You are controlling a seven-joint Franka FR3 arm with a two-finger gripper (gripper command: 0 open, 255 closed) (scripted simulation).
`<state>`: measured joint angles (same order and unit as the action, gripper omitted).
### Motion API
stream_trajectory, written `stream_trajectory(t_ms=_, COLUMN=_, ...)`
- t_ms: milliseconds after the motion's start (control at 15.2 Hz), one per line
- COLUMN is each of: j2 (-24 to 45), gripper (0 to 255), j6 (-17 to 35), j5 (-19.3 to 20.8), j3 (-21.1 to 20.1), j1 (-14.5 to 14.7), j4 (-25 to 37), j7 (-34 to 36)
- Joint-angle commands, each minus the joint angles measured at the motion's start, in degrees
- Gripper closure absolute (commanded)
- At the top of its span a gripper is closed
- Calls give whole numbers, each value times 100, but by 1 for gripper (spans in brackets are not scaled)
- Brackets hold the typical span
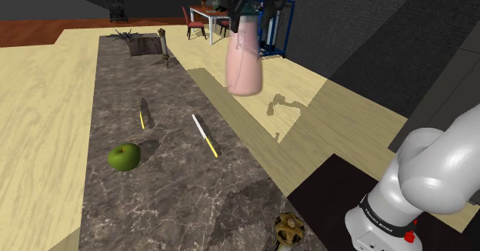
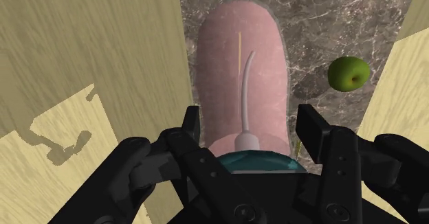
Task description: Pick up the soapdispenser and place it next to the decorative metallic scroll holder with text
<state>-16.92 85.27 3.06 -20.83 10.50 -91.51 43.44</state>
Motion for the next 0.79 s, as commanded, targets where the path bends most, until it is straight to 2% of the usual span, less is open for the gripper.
stream_trajectory(t_ms=0, j2=-220, gripper=255, j6=-20, j5=-76, j3=-97, j1=79, j4=-199, j7=175)
stream_trajectory(t_ms=726, j2=-1217, gripper=255, j6=-509, j5=-590, j3=-797, j1=532, j4=-689, j7=1265)
